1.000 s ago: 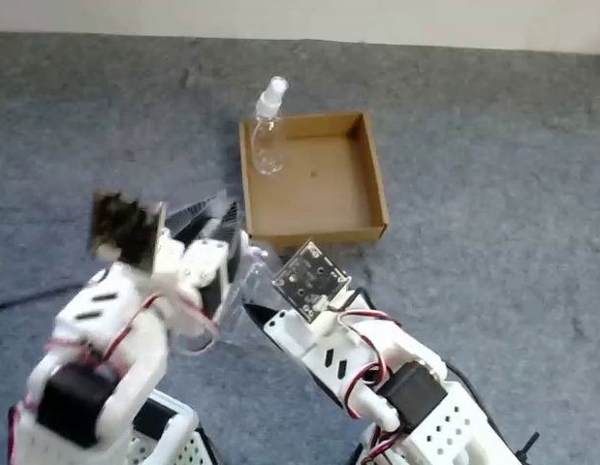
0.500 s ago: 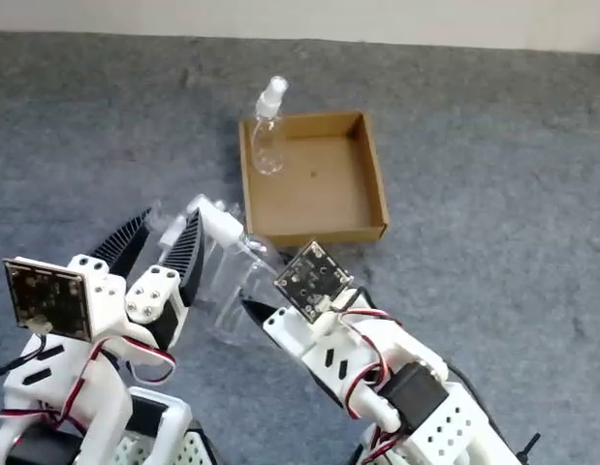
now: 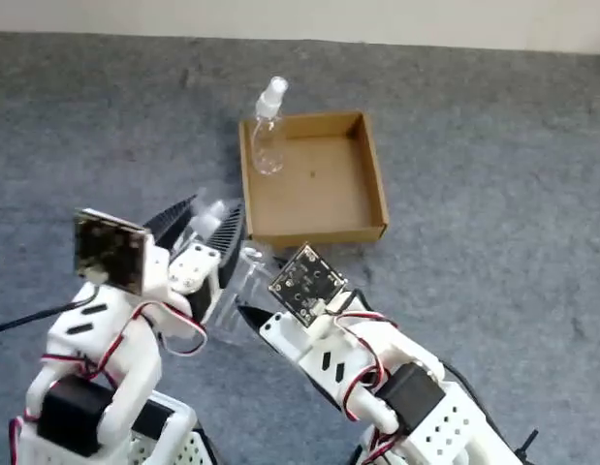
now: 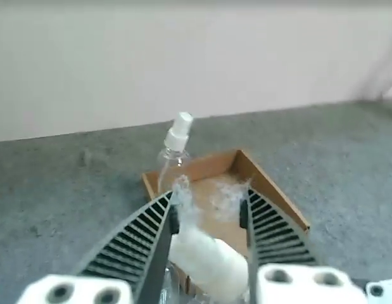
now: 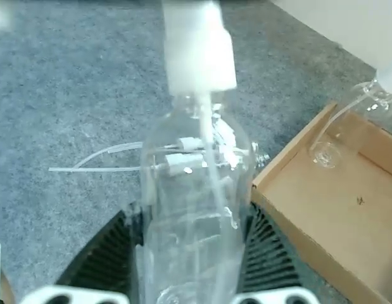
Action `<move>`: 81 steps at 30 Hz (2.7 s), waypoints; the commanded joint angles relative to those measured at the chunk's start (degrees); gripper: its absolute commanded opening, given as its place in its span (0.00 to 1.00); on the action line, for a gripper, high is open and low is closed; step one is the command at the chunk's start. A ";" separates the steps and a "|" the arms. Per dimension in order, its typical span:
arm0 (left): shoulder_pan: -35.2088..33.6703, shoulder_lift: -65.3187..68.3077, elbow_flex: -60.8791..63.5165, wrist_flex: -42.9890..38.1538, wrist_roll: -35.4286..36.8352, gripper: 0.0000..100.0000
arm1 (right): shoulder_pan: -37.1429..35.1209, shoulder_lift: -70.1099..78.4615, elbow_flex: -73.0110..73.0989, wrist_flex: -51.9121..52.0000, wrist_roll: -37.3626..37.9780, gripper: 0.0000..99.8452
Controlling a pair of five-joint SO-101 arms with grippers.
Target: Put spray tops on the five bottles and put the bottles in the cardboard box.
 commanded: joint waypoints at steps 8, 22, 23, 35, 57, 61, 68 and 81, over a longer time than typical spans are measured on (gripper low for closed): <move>9.27 1.45 -0.40 3.87 -0.53 0.14 | -0.57 -1.10 -0.57 -1.54 0.53 0.00; -4.97 1.45 -9.10 4.92 -3.16 0.14 | -0.57 -1.01 -1.01 -1.45 0.44 0.00; -4.97 1.45 -9.19 4.92 -3.16 0.14 | -0.04 -1.01 -1.01 -1.54 0.44 0.00; -14.46 1.45 -6.46 11.43 -3.34 0.14 | 14.90 6.55 -8.92 -5.32 -4.84 0.00; -3.56 1.98 13.14 -3.43 -3.25 0.24 | 5.85 36.70 -38.46 1.98 -14.86 0.00; -6.20 2.07 13.58 -5.19 -3.25 0.24 | 5.85 36.62 -38.81 6.73 -14.86 0.00; -9.80 2.07 18.95 -12.40 -3.43 0.24 | 5.93 30.81 -38.29 8.13 -14.77 0.00; -10.33 1.45 19.91 -11.43 -3.52 0.24 | 18.51 28.97 -37.49 5.58 -10.81 0.00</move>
